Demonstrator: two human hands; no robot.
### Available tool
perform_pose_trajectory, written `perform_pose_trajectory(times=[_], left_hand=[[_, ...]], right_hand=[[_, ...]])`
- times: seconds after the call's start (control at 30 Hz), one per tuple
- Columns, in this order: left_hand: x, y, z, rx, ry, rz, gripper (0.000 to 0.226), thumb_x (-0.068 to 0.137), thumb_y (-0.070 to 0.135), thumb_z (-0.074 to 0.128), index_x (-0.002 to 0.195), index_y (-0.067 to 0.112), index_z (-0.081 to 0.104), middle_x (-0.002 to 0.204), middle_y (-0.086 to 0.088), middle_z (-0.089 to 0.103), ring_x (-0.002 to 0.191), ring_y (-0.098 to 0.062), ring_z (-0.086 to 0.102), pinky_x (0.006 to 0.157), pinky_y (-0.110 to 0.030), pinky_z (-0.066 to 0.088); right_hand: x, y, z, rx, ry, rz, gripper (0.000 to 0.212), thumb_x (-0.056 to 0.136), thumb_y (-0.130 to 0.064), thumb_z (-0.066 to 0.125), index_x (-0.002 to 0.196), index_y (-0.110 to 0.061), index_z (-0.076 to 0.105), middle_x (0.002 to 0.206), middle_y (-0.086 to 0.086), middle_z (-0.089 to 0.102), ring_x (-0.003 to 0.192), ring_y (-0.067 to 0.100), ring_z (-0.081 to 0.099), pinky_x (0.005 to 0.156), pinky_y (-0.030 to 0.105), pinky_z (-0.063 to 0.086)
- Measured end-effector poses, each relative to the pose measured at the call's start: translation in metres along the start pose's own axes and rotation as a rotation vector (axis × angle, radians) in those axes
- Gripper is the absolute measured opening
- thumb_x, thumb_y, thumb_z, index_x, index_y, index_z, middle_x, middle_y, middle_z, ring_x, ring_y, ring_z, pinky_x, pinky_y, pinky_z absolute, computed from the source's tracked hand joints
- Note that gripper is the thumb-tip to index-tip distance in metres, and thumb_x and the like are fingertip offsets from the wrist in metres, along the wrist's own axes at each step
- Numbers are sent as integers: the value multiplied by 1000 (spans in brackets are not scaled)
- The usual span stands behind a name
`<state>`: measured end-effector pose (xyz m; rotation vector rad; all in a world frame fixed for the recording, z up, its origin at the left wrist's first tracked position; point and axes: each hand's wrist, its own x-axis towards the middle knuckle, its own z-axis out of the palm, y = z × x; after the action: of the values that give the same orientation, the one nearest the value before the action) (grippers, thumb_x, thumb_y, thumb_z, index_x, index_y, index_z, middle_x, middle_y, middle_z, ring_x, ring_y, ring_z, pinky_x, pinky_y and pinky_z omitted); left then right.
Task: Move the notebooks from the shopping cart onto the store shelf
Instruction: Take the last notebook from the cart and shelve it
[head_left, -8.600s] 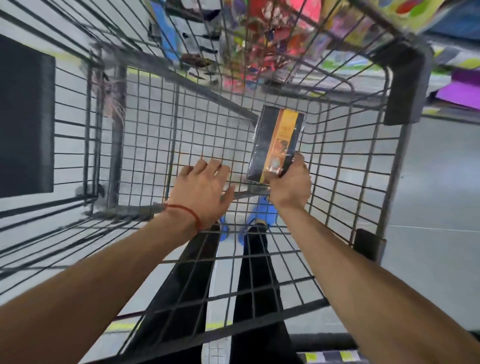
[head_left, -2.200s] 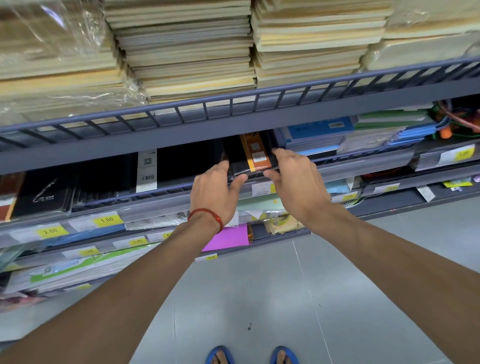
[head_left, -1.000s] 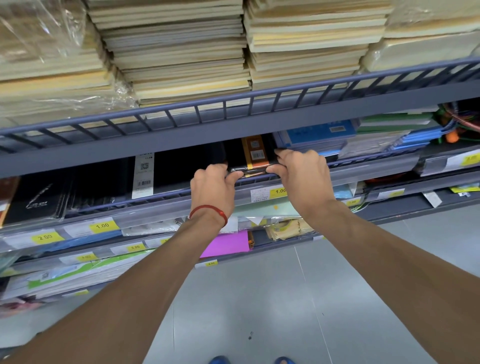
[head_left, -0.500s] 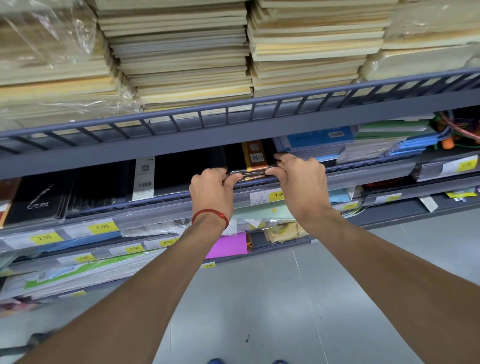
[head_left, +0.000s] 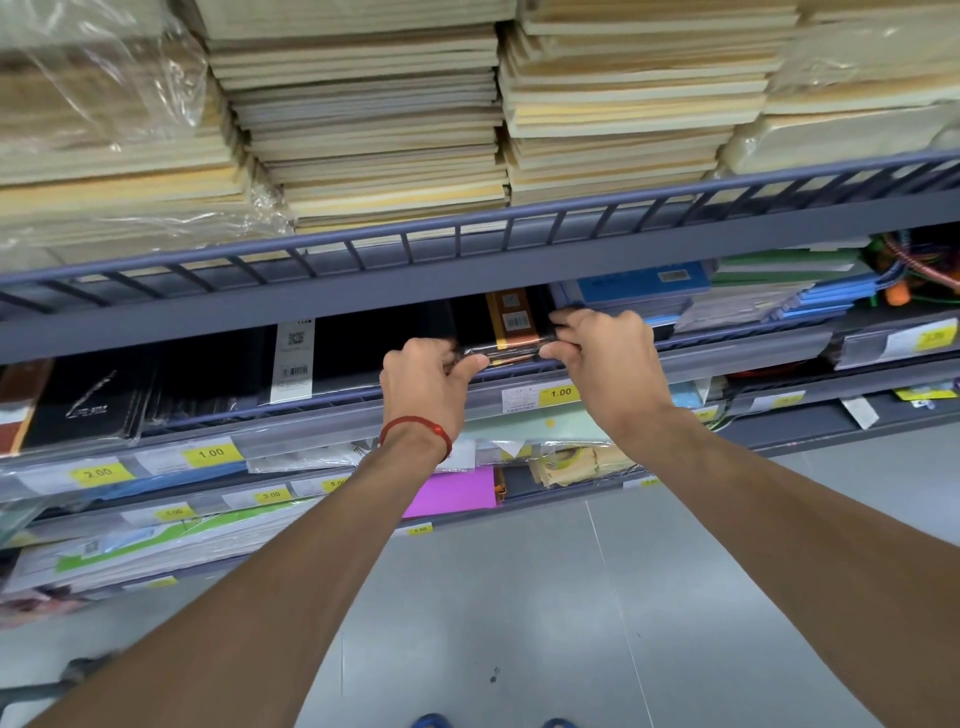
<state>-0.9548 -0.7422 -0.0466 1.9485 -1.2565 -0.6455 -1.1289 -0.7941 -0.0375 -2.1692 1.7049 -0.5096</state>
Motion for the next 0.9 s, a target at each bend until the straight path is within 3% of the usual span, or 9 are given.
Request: perform_pose_trajectory(times=[0.07, 0.1, 0.17, 0.3, 0.4, 0.5, 0.6, 0.73, 0.9], left_hand=[[3, 3, -2, 33, -36, -35, 55, 85, 28, 76, 49, 16, 36, 50, 2, 44, 47, -10, 35, 55, -21, 37], [7, 5, -3, 37, -54, -63, 51, 84, 30, 77, 50, 17, 41, 54, 2, 50, 50, -10, 40, 58, -23, 43], [16, 5, -3, 77, -74, -111, 42, 81, 35, 79, 55, 16, 52, 72, -3, 63, 66, -14, 55, 70, -26, 52], [26, 2, 0, 59, -64, -148, 27, 72, 35, 86, 78, 20, 64, 94, -9, 69, 95, -21, 64, 80, -22, 51], [29, 1, -1, 1, -72, -214, 36, 64, 34, 91, 88, 18, 68, 107, -10, 67, 95, -18, 64, 85, -21, 50], [31, 0, -2, 18, -87, -195, 34, 64, 35, 91, 77, 23, 63, 108, -11, 66, 87, -16, 61, 78, -18, 45], [29, 2, -4, 159, -113, -102, 32, 74, 36, 85, 74, 20, 57, 94, -16, 67, 91, -29, 62, 73, -25, 47], [26, 4, -3, 281, -144, 33, 32, 84, 33, 75, 79, 10, 54, 88, -17, 65, 96, -37, 59, 80, -38, 51], [22, 1, -1, 324, -167, -7, 41, 90, 38, 67, 65, 14, 44, 90, -19, 62, 88, -33, 59, 67, -31, 41]], right_hand=[[-1, 0, 3, 3, 2, 10, 36, 98, -25, 64, 132, -15, 64, 110, 6, 76, 111, 24, 67, 96, 42, 55], [-1, 0, 4, 4, 3, 20, 36, 98, -26, 64, 132, -15, 64, 109, 7, 76, 110, 25, 67, 96, 41, 55], [0, -1, 4, 5, 6, 43, 36, 98, -29, 63, 132, -16, 64, 108, 8, 76, 109, 26, 66, 96, 41, 54], [-1, -4, 5, -13, 15, 67, 37, 99, -30, 61, 133, -16, 63, 107, 10, 75, 108, 29, 65, 95, 43, 54], [-1, -3, 7, -5, 22, 69, 36, 98, -30, 62, 132, -17, 64, 104, 10, 76, 107, 30, 66, 94, 43, 55], [-1, -1, 9, -6, 26, 75, 36, 98, -32, 63, 131, -18, 65, 104, 10, 75, 106, 30, 66, 93, 44, 55], [-2, -1, 10, -19, 40, 62, 36, 98, -32, 62, 131, -17, 65, 103, 9, 76, 105, 30, 67, 92, 45, 55], [-2, 1, 11, -5, 42, 54, 36, 98, -31, 63, 130, -15, 65, 103, 10, 76, 106, 30, 67, 93, 45, 55], [-2, 1, 12, 5, 43, 51, 35, 98, -30, 63, 130, -15, 66, 104, 10, 76, 106, 30, 67, 94, 45, 55]])
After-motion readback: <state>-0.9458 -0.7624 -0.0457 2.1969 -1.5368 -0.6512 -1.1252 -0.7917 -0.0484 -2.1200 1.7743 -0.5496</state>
